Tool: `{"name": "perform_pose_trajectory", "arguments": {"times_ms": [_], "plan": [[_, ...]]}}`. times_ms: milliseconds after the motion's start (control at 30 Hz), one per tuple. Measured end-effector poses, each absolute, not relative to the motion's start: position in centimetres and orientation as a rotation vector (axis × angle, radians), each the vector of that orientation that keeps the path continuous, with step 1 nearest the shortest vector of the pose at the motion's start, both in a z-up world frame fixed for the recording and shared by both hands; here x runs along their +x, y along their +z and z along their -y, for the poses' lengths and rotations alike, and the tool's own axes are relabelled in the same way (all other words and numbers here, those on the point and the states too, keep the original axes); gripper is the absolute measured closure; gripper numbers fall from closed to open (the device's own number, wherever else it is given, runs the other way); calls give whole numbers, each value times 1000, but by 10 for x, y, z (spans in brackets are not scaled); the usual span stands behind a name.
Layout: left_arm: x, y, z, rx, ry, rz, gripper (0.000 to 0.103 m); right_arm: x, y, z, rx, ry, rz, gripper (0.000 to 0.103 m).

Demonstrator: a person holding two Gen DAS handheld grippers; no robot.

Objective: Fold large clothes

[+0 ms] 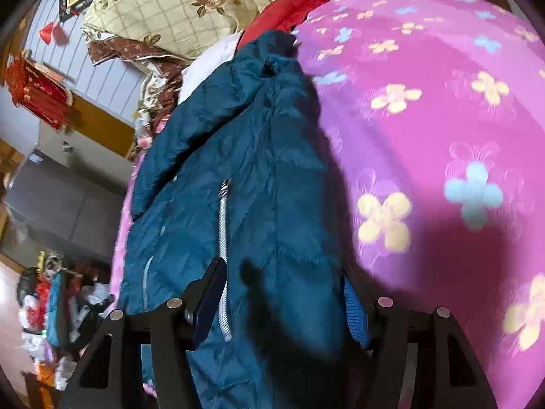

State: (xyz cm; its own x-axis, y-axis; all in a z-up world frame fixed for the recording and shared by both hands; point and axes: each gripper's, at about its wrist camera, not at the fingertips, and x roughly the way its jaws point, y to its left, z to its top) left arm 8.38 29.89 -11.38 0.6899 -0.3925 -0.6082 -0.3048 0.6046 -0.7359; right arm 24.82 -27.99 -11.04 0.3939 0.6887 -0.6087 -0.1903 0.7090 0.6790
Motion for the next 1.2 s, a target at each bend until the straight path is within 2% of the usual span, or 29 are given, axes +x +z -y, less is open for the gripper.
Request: {"name": "perform_pose_trajectory", "arguments": {"times_ms": [200,533,667,833,867,900,933,967,1000,1033,1100,1200], "plan": [[52,-120,-306,-1078,-167,-791,35,222,-119,287,623,689,-1077,41],[18,-114,-276,-1071,-227,-754,35,184,-127,265,638,798,-1097,41],[25,-109,-257,-992,-192,-776,21,182,-129,253,663,840,-1093,41],[42,-101,-235,-875,-86,-844,21,180,-128,242,663,855,-1086,42],[42,-102,-233,-866,-62,-846,21,178,-128,241,655,849,-1087,43],[42,-100,-229,-846,-26,-853,21,175,-129,242,647,837,-1090,49],[42,-99,-225,-814,12,-864,23,172,-131,244,639,825,-1092,57],[43,-97,-219,-768,57,-881,35,170,-132,245,629,803,-1091,63],[45,-98,-215,-731,96,-898,44,167,-134,247,623,780,-1093,74],[46,-96,-209,-663,169,-930,64,166,-136,249,635,778,-1093,78],[46,-97,-208,-618,235,-962,87,166,-135,252,650,772,-1093,82],[39,-88,-219,-675,239,-952,93,164,-118,252,635,780,-1065,86]]}}
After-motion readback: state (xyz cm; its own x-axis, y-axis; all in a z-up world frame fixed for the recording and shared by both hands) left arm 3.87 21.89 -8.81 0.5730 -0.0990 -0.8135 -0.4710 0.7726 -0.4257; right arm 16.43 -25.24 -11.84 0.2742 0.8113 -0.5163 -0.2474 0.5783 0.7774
